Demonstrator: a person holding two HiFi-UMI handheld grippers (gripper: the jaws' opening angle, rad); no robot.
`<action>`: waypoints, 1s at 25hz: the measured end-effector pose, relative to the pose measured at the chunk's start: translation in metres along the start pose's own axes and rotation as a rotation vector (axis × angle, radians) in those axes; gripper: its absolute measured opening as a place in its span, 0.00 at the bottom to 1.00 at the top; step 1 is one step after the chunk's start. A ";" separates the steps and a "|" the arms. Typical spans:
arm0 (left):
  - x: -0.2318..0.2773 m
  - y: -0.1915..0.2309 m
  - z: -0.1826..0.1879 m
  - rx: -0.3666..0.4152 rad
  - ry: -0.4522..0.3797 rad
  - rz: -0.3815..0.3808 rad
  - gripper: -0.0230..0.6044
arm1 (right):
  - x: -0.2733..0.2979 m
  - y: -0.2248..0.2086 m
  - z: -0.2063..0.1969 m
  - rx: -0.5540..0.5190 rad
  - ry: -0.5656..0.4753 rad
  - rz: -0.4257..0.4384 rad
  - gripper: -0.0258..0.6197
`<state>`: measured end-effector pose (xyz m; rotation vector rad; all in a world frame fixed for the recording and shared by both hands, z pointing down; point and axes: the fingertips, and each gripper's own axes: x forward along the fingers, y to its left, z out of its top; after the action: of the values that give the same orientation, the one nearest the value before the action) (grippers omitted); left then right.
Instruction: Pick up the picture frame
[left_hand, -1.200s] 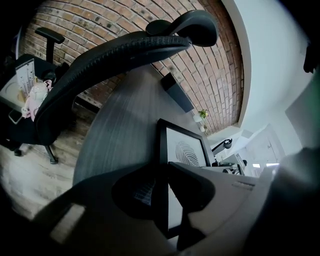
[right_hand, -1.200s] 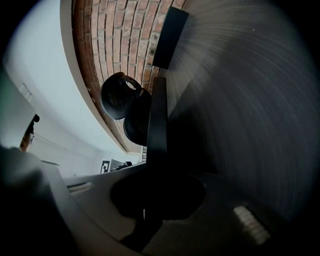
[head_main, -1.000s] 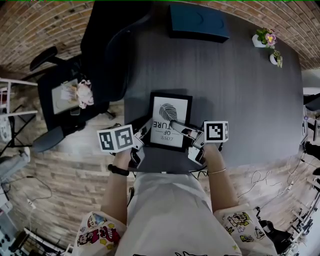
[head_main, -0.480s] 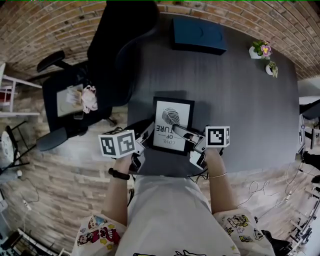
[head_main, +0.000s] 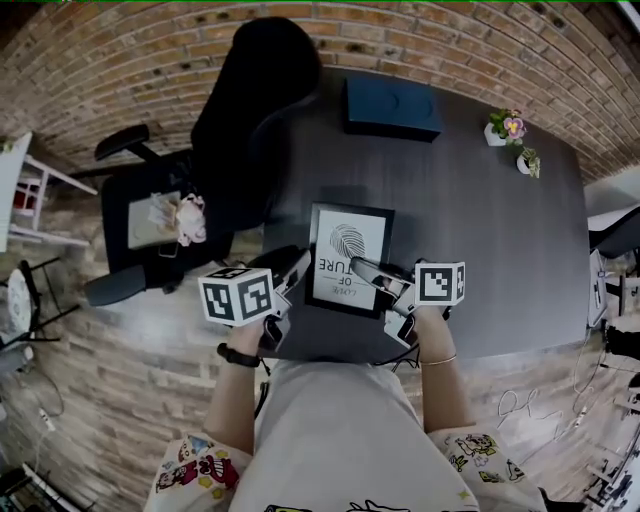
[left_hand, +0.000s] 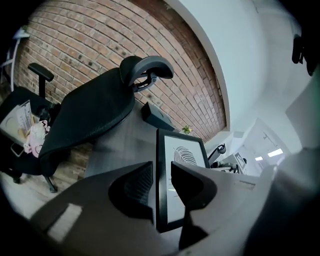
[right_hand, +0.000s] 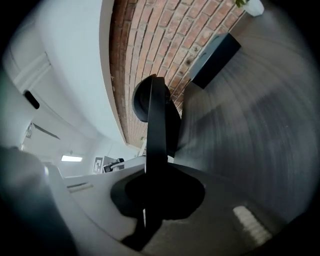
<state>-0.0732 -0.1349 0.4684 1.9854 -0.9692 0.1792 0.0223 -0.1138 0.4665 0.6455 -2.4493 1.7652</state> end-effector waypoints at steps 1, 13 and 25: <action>-0.003 -0.004 0.003 0.014 -0.008 -0.002 0.24 | -0.002 0.004 0.002 -0.005 -0.009 0.005 0.06; -0.042 -0.055 0.040 0.198 -0.135 -0.024 0.20 | -0.041 0.050 0.032 -0.254 -0.126 -0.075 0.06; -0.067 -0.095 0.062 0.344 -0.233 -0.004 0.12 | -0.081 0.109 0.053 -0.493 -0.300 -0.120 0.06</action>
<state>-0.0677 -0.1172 0.3386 2.3618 -1.1423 0.1196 0.0673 -0.1100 0.3274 1.0245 -2.8056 1.0154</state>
